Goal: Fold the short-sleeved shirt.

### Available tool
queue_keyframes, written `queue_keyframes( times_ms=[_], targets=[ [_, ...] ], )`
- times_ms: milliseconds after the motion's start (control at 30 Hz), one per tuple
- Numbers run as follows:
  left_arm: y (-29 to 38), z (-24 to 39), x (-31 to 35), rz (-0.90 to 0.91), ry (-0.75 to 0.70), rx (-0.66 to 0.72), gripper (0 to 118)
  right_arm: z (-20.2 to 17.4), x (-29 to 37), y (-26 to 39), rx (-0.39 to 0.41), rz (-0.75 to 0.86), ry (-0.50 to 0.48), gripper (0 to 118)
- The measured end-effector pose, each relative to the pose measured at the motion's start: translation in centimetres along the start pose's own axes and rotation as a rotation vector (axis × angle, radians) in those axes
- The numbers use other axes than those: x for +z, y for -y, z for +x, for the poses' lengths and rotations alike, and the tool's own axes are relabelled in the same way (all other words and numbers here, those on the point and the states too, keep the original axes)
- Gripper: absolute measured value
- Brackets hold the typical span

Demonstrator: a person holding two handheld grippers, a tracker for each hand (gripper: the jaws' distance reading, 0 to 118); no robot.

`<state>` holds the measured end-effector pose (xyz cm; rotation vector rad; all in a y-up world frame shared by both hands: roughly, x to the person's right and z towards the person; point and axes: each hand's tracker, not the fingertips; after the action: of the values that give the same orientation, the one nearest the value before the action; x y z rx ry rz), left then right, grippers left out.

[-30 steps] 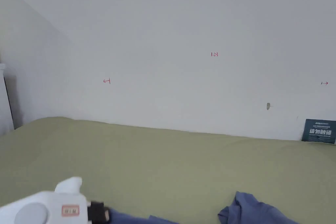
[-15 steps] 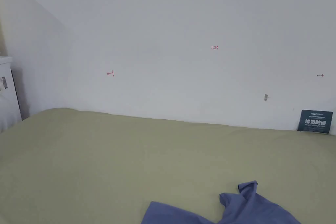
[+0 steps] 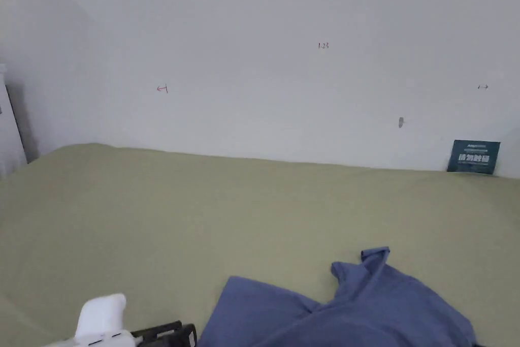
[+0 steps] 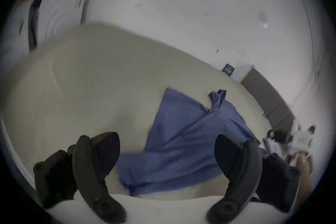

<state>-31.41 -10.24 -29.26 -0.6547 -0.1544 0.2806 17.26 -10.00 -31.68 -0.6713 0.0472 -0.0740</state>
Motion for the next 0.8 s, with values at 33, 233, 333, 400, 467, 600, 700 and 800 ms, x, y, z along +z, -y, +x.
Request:
queue_keyframes(
  times_ms=[33, 233, 333, 400, 467, 600, 700, 800],
  targets=[
    [-0.4, 1.1, -0.1, 0.032, -0.034, -0.062, 110, -0.4, 0.3, -0.5, 0.003, 0.055, 0.036, 80],
    [-1.1, 4.6, -1.1, 0.098, -0.041, -0.184, 49, -1.8, 1.2, -2.1, -0.007, 0.194, 0.054, 20],
    [-1.1, 4.9, -2.2, 0.04, -0.017, -0.204, 0, -1.9, 0.5, -2.3, 0.024, 0.11, 0.055, 0],
    [-1.6, 4.6, -2.7, -0.038, -0.016, -0.206, 0, -2.0, 0.4, -2.1, 0.018, 0.1, 0.021, 0],
    [-2.0, 3.7, -3.3, -0.101, -0.07, -0.215, 0, -2.6, 0.7, -1.4, 0.041, 0.098, 0.02, 0],
    [-3.1, -1.3, -5.1, -0.323, 0.009, -0.133, 0, -2.5, 0.7, -0.8, 0.068, 0.07, 0.007, 0],
    [-3.3, -4.8, -7.0, -0.483, -0.006, -0.023, 0, -2.4, 0.7, -0.1, 0.072, 0.056, 0.006, 0],
    [-2.4, -5.8, -8.3, -0.575, -0.078, -0.053, 29, -2.1, 0.4, 0.3, 0.08, 0.034, 0.006, 0]
  ],
)
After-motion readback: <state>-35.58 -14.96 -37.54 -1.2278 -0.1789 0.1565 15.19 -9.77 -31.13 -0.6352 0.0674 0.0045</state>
